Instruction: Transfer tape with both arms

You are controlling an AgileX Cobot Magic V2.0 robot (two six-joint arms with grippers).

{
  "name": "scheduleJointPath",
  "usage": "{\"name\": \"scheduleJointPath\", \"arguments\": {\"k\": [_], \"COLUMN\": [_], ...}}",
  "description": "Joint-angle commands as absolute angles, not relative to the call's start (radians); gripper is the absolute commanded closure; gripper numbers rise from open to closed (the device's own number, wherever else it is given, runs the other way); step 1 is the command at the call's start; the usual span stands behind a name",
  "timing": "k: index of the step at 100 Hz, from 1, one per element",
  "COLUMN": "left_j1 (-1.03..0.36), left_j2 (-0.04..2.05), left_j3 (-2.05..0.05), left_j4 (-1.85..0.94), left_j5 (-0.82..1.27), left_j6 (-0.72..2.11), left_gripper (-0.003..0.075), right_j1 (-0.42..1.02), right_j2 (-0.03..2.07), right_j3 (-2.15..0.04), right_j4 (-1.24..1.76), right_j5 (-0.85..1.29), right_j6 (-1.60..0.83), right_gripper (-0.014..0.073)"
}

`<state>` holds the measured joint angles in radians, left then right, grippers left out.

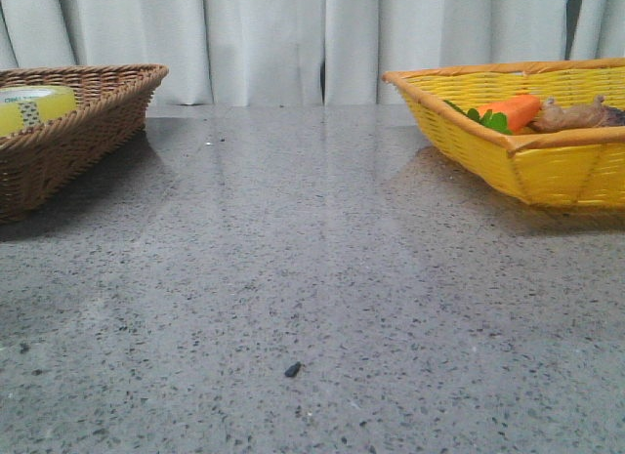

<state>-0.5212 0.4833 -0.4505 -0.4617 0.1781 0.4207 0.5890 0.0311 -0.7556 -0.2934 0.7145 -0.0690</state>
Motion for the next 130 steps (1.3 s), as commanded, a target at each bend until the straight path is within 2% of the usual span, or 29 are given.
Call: {"name": "scheduleJointPath", "arguments": {"k": [1, 15, 28, 59, 80, 130], "left_j1": [-0.526, -0.482, -0.399, -0.166, -0.15, -0.15], "left_j2": [0.432, 0.267, 0.123, -0.018, -0.036, -0.036], "left_j3": [-0.398, -0.197, -0.076, -0.002, 0.01, 0.01], "left_j4": [-0.423, -0.4, -0.335, -0.22, -0.218, -0.218], "left_j5": [0.042, -0.121, -0.127, 0.137, 0.312, 0.301], "left_j6": [0.447, 0.466, 0.373, 0.131, 0.071, 0.071], "left_gripper": [0.0741, 0.0741, 0.0741, 0.0741, 0.0741, 0.0741], "right_j1": [0.587, 0.587, 0.587, 0.587, 0.587, 0.587], "right_j2": [0.05, 0.05, 0.05, 0.05, 0.05, 0.05], "right_j3": [-0.772, -0.772, -0.772, -0.772, -0.772, -0.772], "right_j4": [-0.316, -0.316, -0.316, -0.316, -0.316, -0.316], "right_j5": [0.646, 0.646, 0.646, 0.646, 0.646, 0.646], "right_j6": [-0.072, -0.072, -0.072, -0.072, -0.072, -0.072], "right_gripper": [0.065, 0.065, 0.065, 0.065, 0.065, 0.065]}}
